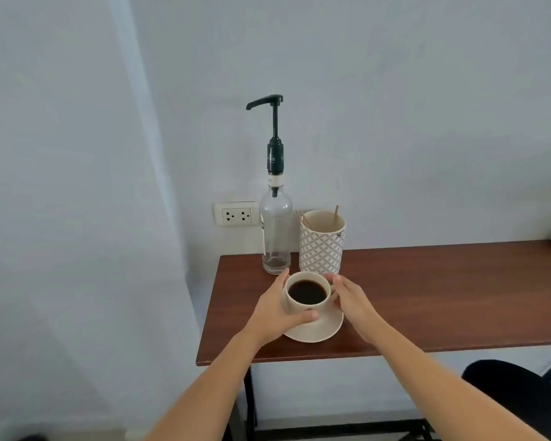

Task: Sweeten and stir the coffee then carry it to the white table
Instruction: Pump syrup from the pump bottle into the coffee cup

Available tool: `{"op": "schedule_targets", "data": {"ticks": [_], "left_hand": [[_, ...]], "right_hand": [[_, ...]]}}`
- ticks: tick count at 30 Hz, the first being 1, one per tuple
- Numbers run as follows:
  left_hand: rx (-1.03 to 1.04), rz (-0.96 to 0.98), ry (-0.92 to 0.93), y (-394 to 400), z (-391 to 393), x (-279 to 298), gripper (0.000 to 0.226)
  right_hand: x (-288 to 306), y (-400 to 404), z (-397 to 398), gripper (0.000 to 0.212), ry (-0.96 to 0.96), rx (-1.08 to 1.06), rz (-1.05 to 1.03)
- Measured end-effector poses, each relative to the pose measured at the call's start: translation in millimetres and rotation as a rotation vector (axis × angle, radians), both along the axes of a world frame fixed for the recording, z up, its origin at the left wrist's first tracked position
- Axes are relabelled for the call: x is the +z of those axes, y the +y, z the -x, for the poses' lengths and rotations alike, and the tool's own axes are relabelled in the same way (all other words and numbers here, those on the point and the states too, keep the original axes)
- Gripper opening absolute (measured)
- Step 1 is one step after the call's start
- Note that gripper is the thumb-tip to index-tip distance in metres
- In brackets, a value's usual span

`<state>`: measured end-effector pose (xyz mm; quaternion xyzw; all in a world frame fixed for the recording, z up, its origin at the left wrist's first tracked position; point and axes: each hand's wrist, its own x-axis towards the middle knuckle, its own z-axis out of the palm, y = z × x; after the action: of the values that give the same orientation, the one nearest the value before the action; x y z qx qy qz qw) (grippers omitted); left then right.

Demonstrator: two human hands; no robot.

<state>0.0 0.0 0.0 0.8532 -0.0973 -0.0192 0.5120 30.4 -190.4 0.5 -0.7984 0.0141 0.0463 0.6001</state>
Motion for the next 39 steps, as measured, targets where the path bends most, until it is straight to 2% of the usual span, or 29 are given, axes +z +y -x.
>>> {"op": "schedule_targets", "data": {"ticks": [2,8,12,17,25,31,34,39], "left_hand": [[0.018,0.05,-0.024,-8.9,-2.5,-0.2,0.088],[0.119,0.111,-0.102,-20.5,-18.1,-25.7,0.11],[0.17,0.095,-0.176,-25.9,-21.8,-29.0,0.098],[0.229,0.131,-0.233,-27.5,-20.5,-19.8,0.09],[0.313,0.2,-0.29,-2.8,-28.4,44.9,0.089],[0.336,0.187,-0.361,28.0,-45.4,111.5,0.084],[0.343,0.204,-0.377,43.2,-56.1,140.3,0.092],[0.37,0.218,-0.4,63.5,-75.4,177.3,0.096]], "right_hand": [[-2.9,1.7,-2.8,0.033,0.016,0.018,-0.053],[-9.4,-7.7,-5.2,0.03,-0.047,0.112,-0.132],[-7.5,-14.6,-7.7,0.036,-0.059,0.174,-0.14],[3.5,-17.7,-17.1,0.031,-0.081,0.24,-0.109],[72.6,2.5,-32.7,0.032,-0.252,0.367,-0.091],[128.3,36.2,-57.5,0.03,-0.423,0.379,0.002],[163.6,52.9,-71.0,0.028,-0.542,0.286,0.046],[228.9,81.4,-95.7,0.035,-0.674,0.127,-0.014]]}}
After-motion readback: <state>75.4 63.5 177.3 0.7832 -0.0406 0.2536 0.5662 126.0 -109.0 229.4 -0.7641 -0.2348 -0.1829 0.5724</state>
